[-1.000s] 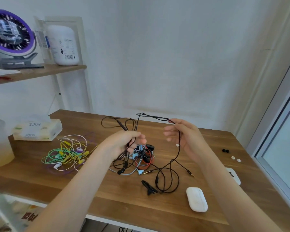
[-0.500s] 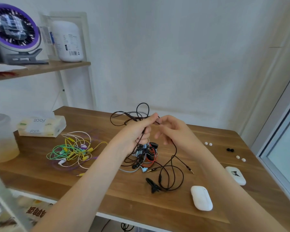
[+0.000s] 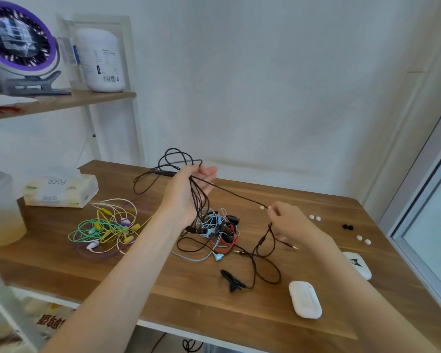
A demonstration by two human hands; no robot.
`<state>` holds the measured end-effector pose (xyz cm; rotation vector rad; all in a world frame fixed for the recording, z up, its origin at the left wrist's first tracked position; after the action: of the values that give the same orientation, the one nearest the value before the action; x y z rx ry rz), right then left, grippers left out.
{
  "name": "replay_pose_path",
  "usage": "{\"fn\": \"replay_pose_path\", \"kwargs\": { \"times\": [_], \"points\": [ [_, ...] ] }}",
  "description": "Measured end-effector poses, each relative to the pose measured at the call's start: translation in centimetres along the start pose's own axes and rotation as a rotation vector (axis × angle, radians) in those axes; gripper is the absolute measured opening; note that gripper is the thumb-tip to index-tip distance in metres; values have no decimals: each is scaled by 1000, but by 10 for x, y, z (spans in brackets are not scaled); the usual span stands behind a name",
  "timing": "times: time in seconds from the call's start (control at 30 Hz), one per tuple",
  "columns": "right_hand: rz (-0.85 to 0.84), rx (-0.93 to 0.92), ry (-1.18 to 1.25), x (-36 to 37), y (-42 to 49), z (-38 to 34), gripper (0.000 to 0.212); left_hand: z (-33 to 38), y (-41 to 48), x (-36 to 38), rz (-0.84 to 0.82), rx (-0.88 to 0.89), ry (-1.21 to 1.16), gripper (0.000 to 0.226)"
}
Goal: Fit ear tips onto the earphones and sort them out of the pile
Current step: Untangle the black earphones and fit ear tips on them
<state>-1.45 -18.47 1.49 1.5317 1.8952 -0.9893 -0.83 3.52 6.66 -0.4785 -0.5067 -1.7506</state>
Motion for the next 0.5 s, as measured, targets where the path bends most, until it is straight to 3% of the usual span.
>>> {"fn": "replay_pose_path", "kwargs": {
  "times": [0.17, 0.37, 0.5],
  "points": [
    [75, -122, 281, -7, -11, -20, 24, 0, -4, 0, -82, 14, -70, 29],
    [85, -329, 702, -16, -19, -45, 14, -2, -6, 0, -64, -27, 306, 41],
    [32, -492, 773, -17, -24, -67, 13, -6, -10, 5, -131, -128, 530, 36]
  ]
}}
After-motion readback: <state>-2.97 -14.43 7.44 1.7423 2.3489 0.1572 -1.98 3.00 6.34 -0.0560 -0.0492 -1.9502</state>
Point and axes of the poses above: each hand's wrist, its own y-axis towards the middle knuckle, its own x-axis out of the palm, z = x × y, the point moved 2 cm from there along y, towards the middle knuckle, and after that the axes turned 14 degrees about -z, right-handed, at the moved point
